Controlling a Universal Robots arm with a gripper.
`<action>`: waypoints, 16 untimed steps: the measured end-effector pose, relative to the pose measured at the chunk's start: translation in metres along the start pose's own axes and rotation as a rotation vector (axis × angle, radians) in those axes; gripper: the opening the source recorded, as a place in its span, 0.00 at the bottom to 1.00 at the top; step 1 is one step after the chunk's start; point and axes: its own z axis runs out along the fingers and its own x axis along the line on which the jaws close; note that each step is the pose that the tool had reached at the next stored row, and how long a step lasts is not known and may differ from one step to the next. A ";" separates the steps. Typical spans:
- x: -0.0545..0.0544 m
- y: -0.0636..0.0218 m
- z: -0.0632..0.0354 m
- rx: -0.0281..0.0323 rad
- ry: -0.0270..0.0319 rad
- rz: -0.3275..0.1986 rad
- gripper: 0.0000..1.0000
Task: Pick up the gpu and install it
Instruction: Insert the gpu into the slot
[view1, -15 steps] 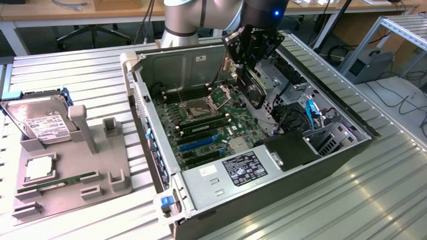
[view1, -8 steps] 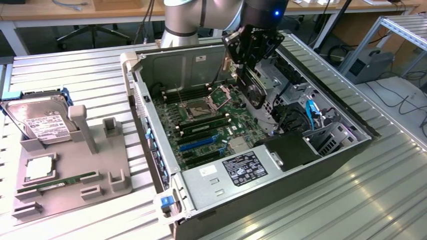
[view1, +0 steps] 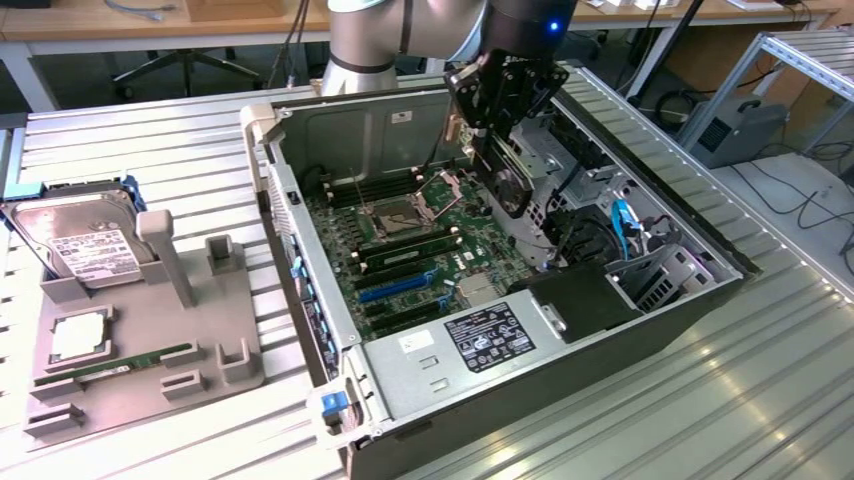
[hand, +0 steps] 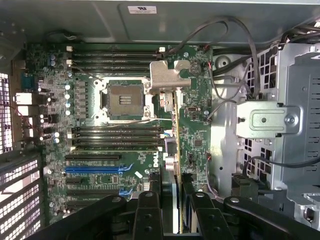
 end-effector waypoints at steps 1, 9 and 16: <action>0.000 0.0000 0.0000 -0.0001 0.0000 -0.001 0.27; 0.000 0.0000 0.0000 0.0002 -0.0001 -0.009 0.27; 0.000 0.0000 0.0000 0.0014 -0.0002 -0.015 0.27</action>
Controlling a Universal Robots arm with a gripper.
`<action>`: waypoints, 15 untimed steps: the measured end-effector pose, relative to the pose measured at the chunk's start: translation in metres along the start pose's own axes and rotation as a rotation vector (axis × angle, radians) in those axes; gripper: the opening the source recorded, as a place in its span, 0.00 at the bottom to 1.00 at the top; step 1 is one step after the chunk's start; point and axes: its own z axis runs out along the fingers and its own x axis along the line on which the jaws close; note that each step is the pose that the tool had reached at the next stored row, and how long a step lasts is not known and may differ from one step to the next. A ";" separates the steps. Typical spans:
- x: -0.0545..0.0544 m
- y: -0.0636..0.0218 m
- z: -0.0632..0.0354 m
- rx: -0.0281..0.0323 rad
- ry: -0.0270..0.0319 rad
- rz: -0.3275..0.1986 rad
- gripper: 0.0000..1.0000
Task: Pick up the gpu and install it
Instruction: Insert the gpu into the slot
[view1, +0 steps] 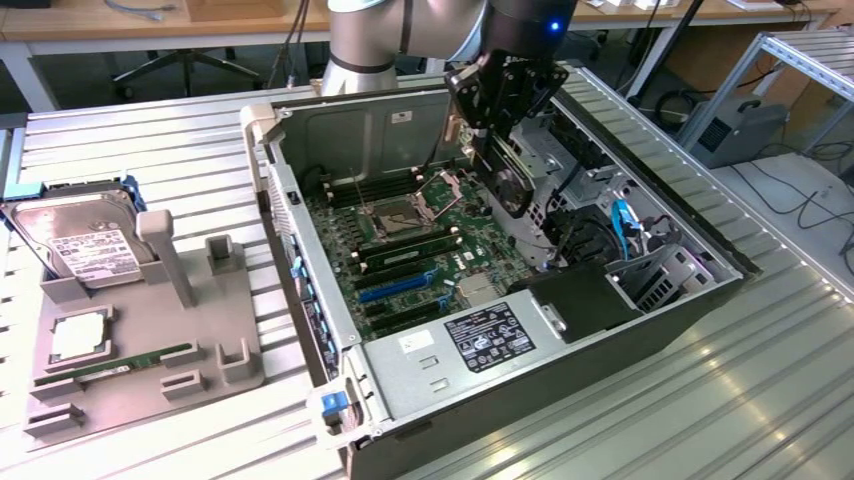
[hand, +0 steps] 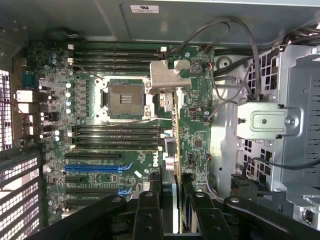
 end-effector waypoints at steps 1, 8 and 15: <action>0.000 0.0000 0.0000 0.0002 0.0000 -0.001 0.27; 0.000 0.0000 0.0000 0.0014 0.0000 -0.007 0.27; 0.000 0.0000 0.0000 0.0021 -0.0001 -0.013 0.27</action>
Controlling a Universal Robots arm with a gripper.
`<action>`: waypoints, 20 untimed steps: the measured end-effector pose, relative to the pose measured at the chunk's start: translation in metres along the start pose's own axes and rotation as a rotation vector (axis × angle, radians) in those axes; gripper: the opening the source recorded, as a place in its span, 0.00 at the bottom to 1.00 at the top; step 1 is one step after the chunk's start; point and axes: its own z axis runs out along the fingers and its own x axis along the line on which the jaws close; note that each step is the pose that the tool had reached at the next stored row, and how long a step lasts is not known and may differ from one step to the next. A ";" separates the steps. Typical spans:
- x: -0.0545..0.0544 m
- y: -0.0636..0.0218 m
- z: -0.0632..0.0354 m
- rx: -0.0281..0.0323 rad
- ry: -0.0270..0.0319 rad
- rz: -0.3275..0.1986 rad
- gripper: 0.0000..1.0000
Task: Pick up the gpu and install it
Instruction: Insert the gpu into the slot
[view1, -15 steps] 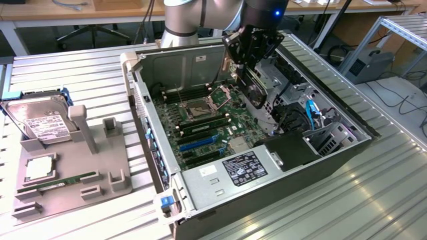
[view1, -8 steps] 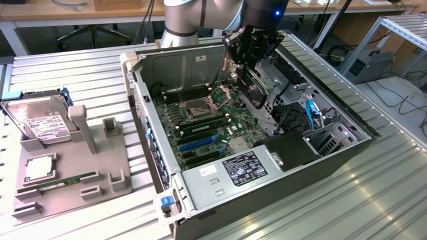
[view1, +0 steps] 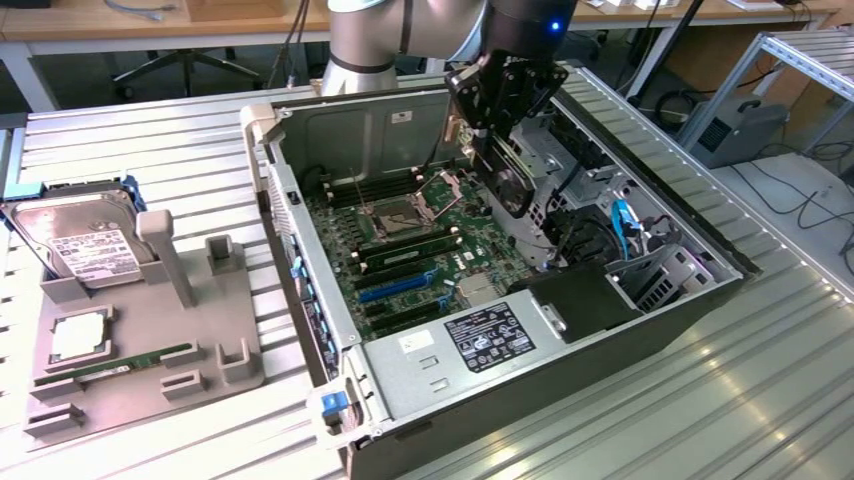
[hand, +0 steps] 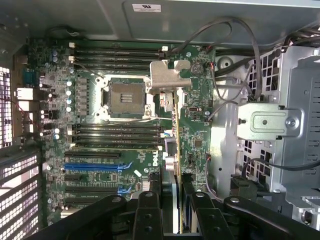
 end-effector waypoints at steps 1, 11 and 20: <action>0.000 0.0000 0.0000 0.0001 0.0000 -0.001 0.27; 0.000 0.0000 0.0000 0.0010 0.0000 -0.007 0.27; 0.000 0.0000 0.0000 0.0015 -0.0001 -0.013 0.27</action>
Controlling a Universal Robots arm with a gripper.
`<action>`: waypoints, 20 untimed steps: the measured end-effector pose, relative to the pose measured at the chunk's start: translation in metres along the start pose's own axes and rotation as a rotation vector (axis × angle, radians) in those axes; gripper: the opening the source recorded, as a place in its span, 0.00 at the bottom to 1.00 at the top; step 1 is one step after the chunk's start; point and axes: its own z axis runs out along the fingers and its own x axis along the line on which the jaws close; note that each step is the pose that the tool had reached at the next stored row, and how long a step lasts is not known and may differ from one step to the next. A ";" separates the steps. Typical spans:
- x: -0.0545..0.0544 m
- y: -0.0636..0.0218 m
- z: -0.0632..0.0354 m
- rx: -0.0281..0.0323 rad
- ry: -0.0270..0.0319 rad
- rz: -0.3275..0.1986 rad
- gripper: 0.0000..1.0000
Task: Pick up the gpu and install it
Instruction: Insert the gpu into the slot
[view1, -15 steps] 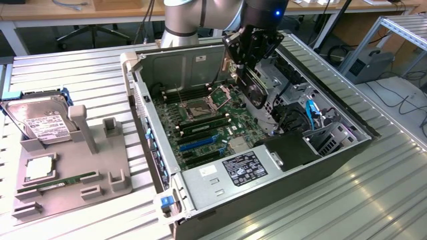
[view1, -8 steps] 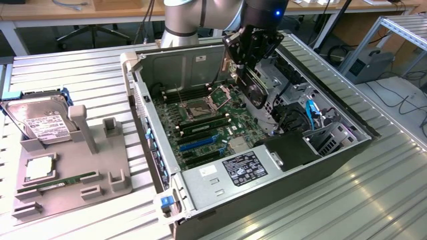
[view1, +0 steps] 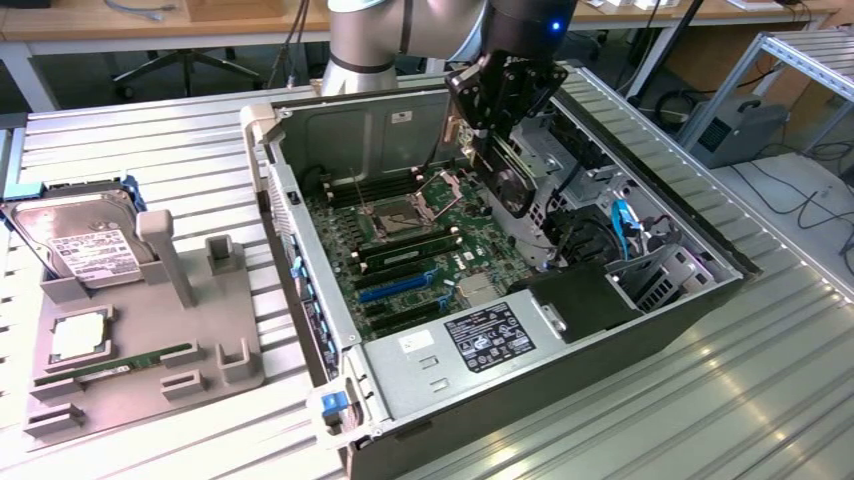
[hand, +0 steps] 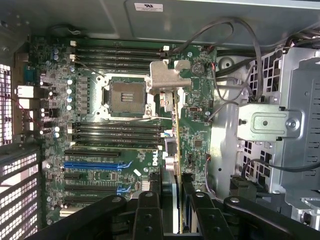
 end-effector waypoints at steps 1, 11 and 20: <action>0.000 0.0000 0.0000 0.0000 0.0000 -0.001 0.27; 0.000 0.0000 0.0000 0.0003 -0.0001 -0.006 0.27; 0.000 0.0000 0.0000 0.0020 -0.0001 -0.009 0.27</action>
